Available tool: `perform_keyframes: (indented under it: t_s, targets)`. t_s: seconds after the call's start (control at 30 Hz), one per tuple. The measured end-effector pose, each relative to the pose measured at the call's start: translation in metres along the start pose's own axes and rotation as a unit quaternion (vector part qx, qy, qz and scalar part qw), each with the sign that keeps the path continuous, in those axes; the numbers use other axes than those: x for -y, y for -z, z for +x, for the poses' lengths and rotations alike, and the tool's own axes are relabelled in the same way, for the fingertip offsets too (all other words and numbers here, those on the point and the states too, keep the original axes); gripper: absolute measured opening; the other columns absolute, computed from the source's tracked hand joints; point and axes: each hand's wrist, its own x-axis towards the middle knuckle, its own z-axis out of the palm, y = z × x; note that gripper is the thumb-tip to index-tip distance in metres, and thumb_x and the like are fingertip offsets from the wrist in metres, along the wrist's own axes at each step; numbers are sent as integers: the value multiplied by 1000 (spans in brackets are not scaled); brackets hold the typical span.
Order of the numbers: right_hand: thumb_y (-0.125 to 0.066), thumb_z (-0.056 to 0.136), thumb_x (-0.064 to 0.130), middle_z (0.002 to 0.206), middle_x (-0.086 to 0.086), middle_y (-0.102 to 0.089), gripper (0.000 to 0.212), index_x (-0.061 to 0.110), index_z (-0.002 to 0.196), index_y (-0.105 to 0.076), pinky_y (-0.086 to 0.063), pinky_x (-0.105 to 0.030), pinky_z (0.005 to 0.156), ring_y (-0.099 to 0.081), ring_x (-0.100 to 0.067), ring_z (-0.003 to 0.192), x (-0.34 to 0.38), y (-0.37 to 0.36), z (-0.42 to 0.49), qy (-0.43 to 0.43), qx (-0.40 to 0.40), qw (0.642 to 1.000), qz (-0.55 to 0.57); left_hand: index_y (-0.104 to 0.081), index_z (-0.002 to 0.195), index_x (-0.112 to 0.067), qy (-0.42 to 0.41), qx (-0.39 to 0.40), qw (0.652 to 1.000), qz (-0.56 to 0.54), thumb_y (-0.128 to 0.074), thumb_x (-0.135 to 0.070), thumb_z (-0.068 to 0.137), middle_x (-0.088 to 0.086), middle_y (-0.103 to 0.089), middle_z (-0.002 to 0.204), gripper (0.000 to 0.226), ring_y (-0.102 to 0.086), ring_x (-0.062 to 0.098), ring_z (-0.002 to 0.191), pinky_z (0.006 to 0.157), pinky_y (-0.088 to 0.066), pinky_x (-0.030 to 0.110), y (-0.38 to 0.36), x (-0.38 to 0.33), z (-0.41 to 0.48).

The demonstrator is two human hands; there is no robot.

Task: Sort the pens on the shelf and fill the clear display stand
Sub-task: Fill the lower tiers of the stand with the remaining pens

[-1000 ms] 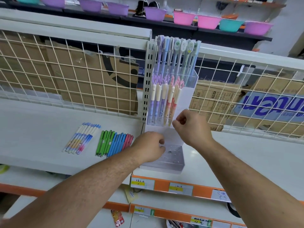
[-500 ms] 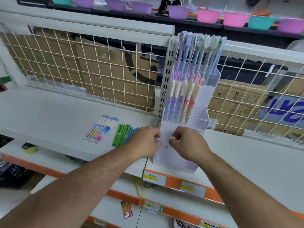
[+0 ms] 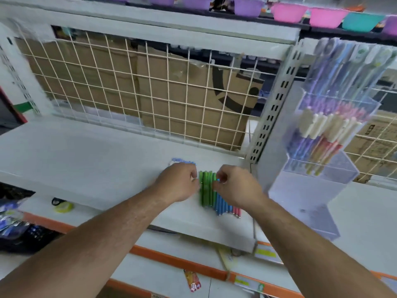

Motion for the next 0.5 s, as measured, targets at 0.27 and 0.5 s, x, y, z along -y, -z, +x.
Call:
perform_keyframes:
  t_s: [0.27, 0.5]
  targets:
    - [-66, 90, 36, 91, 7, -65, 11, 27, 96, -63, -34, -23, 55, -59, -17, 85, 50, -35, 21, -40, -16, 999, 14, -52, 100, -14, 85, 34, 995, 28, -65, -51, 86, 5, -62, 99, 42, -60, 24, 91, 64, -38, 30, 7, 85, 24]
    - [-66, 89, 34, 93, 10, -68, 12, 25, 97, -67, -55, -32, 76, -63, -17, 89, 58, -37, 32, -71, -26, 997, 30, -47, 82, -18, 108, 81, 991, 1, -69, -51, 82, -3, -56, 82, 40, -54, 16, 71, 52, -35, 26, 14, 90, 41]
